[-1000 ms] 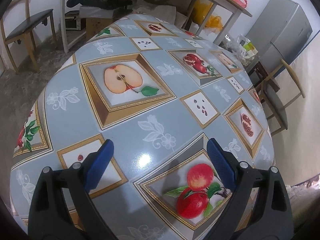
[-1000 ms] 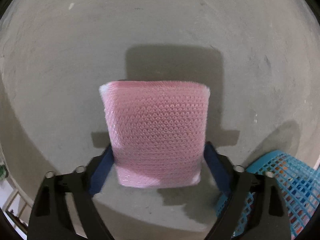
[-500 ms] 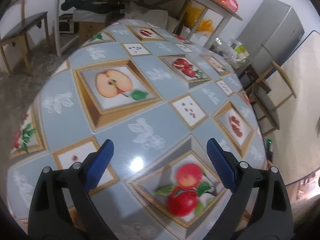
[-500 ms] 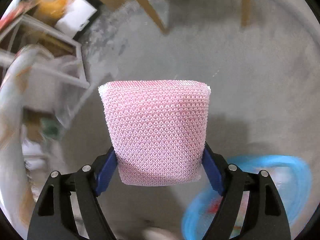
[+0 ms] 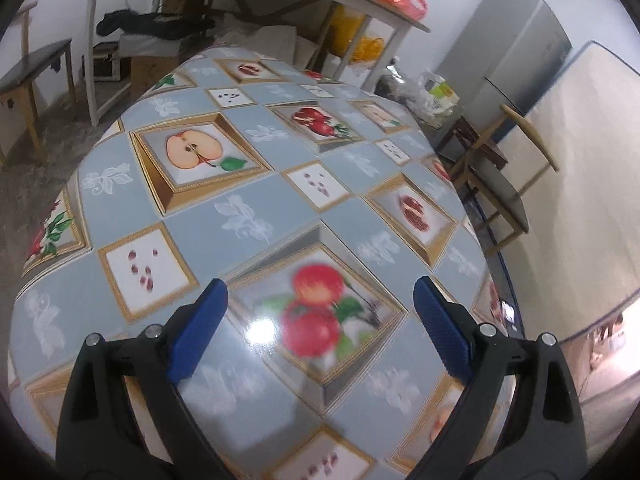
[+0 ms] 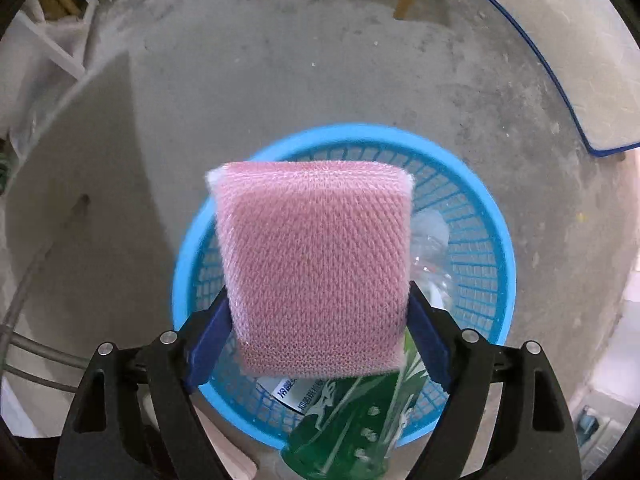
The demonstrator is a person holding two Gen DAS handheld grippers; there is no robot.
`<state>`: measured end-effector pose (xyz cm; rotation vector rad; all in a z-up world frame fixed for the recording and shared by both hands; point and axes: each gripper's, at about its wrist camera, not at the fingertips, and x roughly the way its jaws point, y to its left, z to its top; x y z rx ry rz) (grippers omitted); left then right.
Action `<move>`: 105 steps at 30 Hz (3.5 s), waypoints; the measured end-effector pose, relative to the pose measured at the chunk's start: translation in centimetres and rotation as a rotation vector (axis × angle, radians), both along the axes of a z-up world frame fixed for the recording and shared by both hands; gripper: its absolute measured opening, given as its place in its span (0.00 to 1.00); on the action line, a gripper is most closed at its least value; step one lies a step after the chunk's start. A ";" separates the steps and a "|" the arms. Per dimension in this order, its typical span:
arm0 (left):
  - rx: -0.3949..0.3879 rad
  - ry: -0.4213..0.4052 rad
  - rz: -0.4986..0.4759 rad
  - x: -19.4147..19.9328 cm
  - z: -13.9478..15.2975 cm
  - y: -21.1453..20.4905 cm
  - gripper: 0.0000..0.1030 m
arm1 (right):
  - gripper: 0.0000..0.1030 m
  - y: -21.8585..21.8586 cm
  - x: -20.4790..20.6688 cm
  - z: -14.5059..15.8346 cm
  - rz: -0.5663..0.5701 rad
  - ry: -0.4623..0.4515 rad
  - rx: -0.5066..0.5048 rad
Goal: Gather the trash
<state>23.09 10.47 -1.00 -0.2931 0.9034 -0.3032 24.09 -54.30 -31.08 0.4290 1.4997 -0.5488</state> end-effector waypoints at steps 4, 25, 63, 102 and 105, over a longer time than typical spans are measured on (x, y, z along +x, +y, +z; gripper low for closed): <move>-0.013 -0.035 -0.053 -3.2 1.0 -1.4 0.87 | 0.79 0.8 -0.8 1.2 -0.029 -0.080 -0.017; 0.081 -0.194 -0.174 -14.3 3.2 -12.9 0.92 | 0.90 9.4 -18.2 22.9 0.004 -0.663 -0.105; 0.360 -0.088 -0.117 -20.8 0.2 -20.6 0.92 | 0.94 26.7 -33.8 29.2 0.161 -0.651 -0.535; 0.402 -0.035 -0.084 -20.0 -0.6 -19.4 0.92 | 0.94 26.2 -32.9 29.7 0.173 -0.643 -0.548; 0.407 -0.032 -0.094 -20.0 -0.7 -19.4 0.92 | 0.94 26.2 -32.8 29.8 0.179 -0.643 -0.552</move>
